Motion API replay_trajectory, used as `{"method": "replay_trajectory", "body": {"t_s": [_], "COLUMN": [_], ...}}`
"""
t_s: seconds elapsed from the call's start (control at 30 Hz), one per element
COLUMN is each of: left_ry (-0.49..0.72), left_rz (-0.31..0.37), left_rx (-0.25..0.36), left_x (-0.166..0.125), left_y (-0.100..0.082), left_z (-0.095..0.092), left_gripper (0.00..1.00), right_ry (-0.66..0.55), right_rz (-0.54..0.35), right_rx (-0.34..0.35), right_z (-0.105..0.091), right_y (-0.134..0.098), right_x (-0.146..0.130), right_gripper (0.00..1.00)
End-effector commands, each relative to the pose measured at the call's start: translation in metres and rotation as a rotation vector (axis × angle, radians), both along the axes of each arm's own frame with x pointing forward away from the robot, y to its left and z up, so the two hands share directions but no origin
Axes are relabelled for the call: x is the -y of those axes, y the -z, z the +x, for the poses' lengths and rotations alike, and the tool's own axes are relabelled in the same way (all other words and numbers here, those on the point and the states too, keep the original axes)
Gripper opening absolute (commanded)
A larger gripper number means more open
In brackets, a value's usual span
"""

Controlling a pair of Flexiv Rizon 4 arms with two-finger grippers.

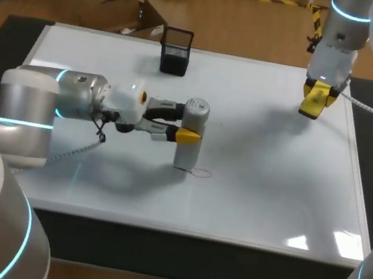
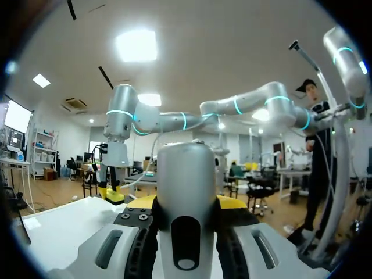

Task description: Pick up the inspection probe, press it on each red-marked spot on the whiteboard one by one, put down the probe, pick up the eraser, and wipe off all the red marks.

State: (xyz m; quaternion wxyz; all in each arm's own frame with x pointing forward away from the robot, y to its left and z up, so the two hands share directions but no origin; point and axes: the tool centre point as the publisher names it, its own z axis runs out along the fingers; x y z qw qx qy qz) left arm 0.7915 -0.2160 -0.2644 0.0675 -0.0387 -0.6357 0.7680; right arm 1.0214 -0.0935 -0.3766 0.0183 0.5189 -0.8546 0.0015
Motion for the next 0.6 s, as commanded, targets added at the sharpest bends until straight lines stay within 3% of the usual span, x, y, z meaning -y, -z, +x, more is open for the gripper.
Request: {"method": "replay_trajectory", "body": {"t_s": [0.03,0.6], "left_ry": [0.039,0.069], "left_rz": [-0.006,-0.002], "left_rx": [0.001,0.001], "left_x": [0.015,0.033], "left_y": [0.004,0.015], "left_z": [0.001,-0.005], "left_gripper": [0.0,0.0], "right_ry": [-0.002,-0.002], "right_rz": [-0.002,-0.002], "right_rx": [0.0,0.0], "right_z": [0.0,0.0], "right_y": [-0.001,-0.001], "right_x": [0.001,0.001], "right_gripper": [0.0,0.0]}}
